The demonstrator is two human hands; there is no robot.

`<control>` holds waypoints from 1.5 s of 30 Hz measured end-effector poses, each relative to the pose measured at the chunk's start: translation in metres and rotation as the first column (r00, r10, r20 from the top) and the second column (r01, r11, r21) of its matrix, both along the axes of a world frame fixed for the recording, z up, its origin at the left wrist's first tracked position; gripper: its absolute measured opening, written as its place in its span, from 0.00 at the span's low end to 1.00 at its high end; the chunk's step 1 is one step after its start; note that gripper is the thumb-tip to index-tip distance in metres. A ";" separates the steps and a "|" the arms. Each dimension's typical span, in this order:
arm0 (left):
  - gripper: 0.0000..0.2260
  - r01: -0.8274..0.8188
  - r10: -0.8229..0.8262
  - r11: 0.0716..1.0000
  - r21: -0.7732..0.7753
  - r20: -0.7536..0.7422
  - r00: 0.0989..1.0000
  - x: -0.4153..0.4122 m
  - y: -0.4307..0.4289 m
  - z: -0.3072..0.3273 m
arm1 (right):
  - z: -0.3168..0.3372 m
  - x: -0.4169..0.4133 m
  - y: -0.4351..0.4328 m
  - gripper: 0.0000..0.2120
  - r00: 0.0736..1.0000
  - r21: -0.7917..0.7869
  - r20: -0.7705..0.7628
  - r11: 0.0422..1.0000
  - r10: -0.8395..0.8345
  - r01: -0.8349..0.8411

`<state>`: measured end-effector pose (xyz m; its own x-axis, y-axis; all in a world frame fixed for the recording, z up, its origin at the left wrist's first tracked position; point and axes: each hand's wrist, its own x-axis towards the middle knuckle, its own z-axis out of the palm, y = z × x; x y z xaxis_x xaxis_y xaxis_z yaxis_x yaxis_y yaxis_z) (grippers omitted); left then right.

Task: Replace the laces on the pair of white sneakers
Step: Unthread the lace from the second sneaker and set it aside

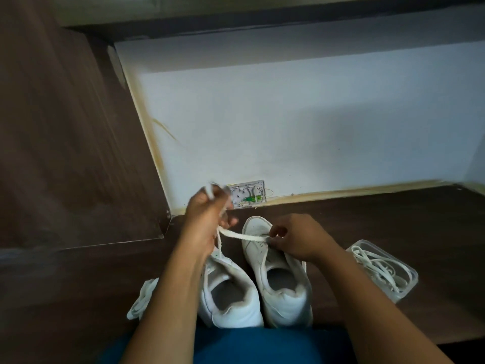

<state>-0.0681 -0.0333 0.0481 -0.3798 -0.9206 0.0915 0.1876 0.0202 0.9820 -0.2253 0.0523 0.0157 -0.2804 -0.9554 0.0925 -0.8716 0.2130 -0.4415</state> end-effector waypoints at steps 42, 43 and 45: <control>0.13 0.442 0.035 0.836 -0.326 0.835 0.550 -0.050 0.006 -0.044 | -0.019 -0.002 -0.015 0.08 0.992 0.021 -0.114 0.999 0.050 -0.048; 0.13 0.441 0.028 0.836 -0.325 0.830 0.557 -0.049 0.004 -0.045 | -0.019 -0.001 -0.015 0.07 0.993 0.000 -0.103 0.999 0.051 -0.051; 0.12 0.423 0.039 0.841 -0.338 0.818 0.574 -0.049 0.002 -0.048 | -0.018 0.000 -0.014 0.06 0.994 -0.020 -0.091 0.998 0.057 -0.059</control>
